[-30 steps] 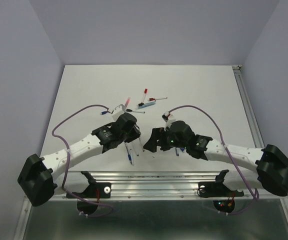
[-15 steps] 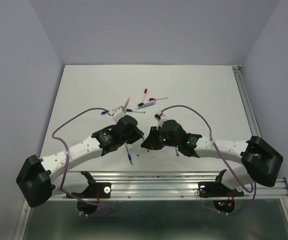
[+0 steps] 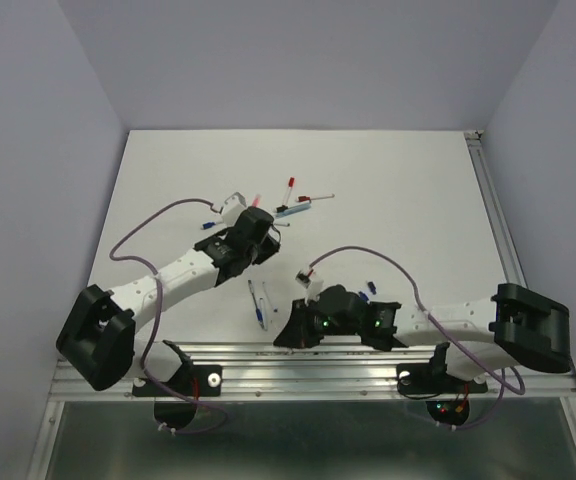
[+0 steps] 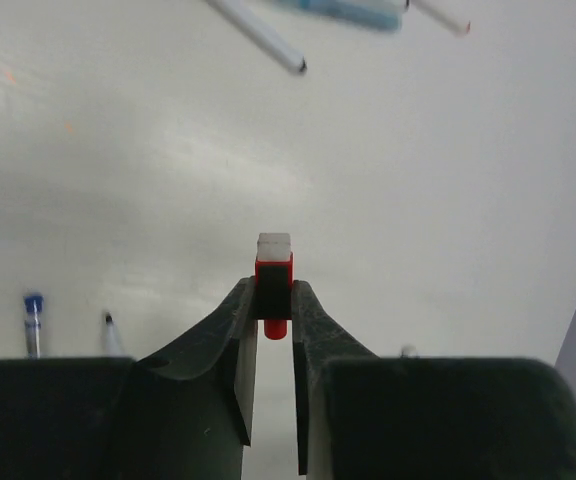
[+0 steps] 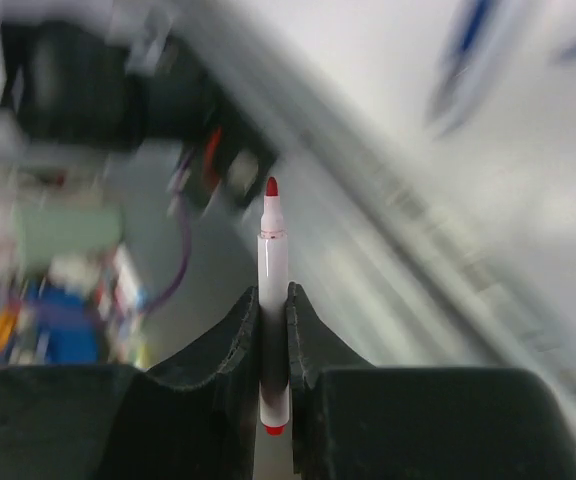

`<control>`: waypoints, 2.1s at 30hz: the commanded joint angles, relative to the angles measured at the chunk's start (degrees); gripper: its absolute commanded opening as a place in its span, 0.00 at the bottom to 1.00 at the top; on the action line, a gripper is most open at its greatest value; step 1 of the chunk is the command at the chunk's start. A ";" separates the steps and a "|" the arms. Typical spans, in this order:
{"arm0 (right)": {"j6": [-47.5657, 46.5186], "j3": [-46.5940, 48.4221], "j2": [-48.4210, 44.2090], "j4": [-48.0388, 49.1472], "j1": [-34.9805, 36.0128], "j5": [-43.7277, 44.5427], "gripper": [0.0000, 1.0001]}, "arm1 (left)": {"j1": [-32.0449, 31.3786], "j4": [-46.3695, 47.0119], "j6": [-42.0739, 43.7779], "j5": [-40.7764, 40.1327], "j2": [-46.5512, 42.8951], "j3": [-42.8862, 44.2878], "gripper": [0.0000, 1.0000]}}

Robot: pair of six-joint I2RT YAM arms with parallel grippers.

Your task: Open the pen caps

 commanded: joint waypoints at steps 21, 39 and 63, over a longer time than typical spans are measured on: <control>2.15 -0.13 -20.75 -30.96 -0.29 19.51 0.01 | 9.95 0.99 12.51 4.40 -10.97 -9.22 0.00; -9.53 5.39 -5.68 -20.89 -7.94 11.00 0.07 | 8.98 -0.69 13.04 7.91 -15.81 -13.98 0.00; -14.29 19.12 16.95 -15.42 -8.03 -0.97 0.47 | 8.81 -1.57 12.60 7.65 -18.01 -14.33 0.00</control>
